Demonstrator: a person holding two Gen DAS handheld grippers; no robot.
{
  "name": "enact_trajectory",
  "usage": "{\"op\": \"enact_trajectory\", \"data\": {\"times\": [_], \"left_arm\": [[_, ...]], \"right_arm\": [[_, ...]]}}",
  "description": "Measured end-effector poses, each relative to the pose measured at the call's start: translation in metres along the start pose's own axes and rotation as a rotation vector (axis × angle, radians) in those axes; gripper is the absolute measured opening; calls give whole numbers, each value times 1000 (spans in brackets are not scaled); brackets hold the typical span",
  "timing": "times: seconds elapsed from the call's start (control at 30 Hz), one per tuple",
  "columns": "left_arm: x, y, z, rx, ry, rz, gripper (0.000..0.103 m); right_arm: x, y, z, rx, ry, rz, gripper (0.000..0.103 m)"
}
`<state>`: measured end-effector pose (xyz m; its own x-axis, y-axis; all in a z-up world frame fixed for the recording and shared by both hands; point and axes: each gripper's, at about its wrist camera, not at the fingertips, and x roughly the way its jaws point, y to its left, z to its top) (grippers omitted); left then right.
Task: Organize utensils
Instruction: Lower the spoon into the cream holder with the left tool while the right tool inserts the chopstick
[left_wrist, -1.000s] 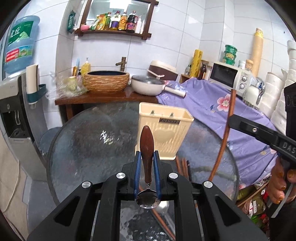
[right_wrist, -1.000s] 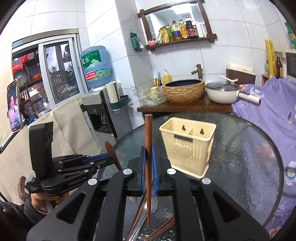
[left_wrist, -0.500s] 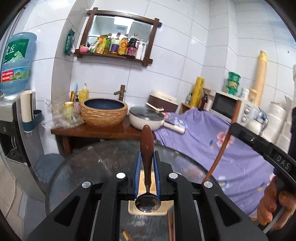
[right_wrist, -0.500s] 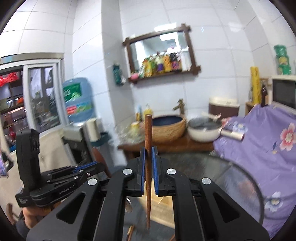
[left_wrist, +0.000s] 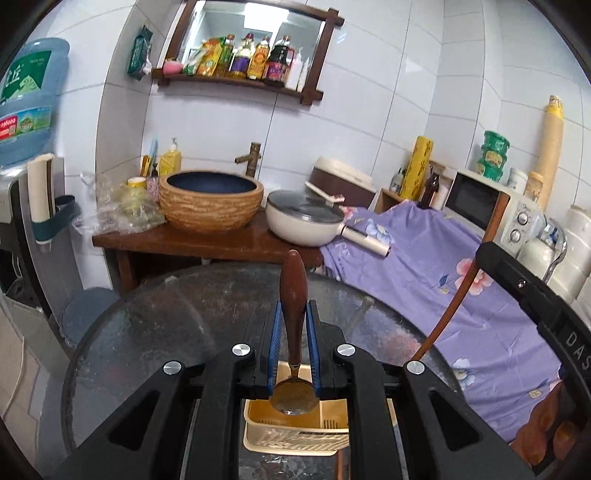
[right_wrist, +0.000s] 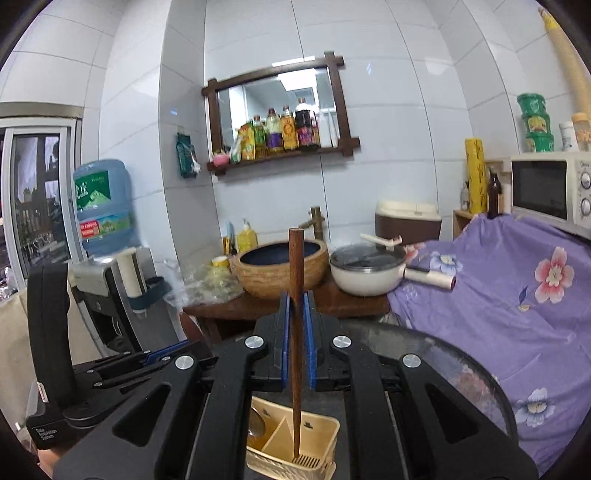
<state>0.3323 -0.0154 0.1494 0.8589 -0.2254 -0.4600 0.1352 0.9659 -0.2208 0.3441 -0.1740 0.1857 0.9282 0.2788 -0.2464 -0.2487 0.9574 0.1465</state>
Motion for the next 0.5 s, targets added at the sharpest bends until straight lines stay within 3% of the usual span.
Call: {"op": "enact_trajectory", "data": {"times": [0.23,0.5], "left_arm": [[21,7,-29,12,53,12,13],[39,4,-46,48,99,19,13]], "right_arm": [[21,-5,-40,-1,75,-3,8],[28,-10,-59,-2,109,-10,8]]}}
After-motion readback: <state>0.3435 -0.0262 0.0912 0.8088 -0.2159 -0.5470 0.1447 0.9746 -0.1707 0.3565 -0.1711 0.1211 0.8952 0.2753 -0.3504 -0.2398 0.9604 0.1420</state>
